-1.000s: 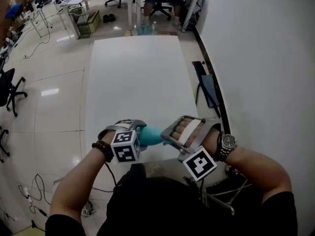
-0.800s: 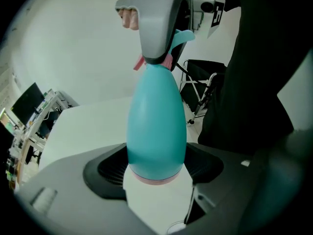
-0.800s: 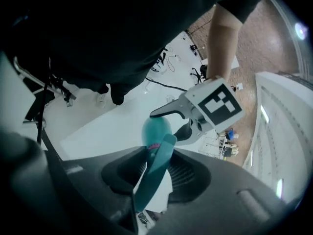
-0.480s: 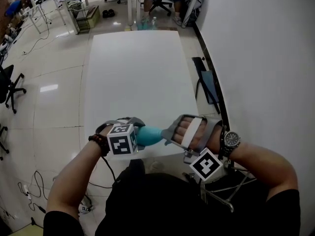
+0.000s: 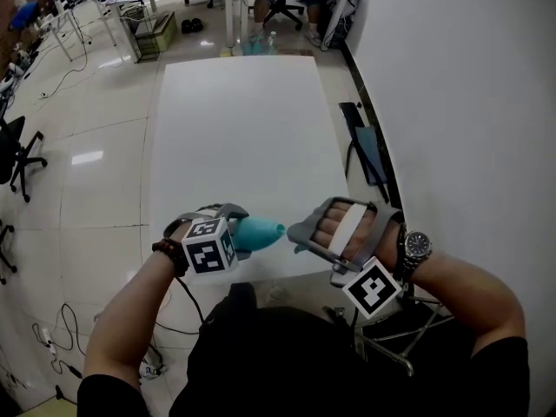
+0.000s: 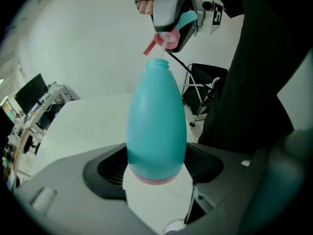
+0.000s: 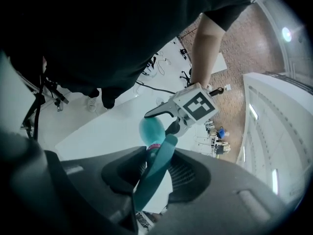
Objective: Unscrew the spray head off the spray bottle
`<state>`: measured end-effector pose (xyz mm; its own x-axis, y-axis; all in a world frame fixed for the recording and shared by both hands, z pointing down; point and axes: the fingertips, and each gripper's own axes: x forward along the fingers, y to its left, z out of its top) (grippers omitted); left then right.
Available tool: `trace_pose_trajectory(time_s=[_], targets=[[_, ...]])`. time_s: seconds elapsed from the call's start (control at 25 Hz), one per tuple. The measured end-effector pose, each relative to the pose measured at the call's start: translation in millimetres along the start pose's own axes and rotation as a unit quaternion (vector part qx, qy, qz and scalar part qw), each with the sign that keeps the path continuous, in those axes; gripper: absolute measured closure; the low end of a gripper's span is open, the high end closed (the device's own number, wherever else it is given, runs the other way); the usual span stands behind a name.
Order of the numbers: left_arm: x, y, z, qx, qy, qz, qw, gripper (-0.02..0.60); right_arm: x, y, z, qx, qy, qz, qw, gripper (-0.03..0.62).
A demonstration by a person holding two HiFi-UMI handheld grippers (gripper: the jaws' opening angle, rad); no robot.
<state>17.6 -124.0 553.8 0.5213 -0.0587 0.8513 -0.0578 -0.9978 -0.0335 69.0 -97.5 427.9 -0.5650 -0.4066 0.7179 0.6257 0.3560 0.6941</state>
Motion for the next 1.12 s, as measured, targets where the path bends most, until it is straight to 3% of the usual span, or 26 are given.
trace_pose_trajectory(time_s=[0.64, 1.12], targets=[[-2, 43, -57, -0.067, 0.012, 0.109, 0.9917, 0.199, -28, -10, -26, 0.042, 0.029, -0.041, 0.998, 0.474], [-3, 61, -82, -0.157, -0.012, 0.145, 0.9768, 0.199, -22, -18, -32, 0.115, 0.032, -0.068, 0.991, 0.474]])
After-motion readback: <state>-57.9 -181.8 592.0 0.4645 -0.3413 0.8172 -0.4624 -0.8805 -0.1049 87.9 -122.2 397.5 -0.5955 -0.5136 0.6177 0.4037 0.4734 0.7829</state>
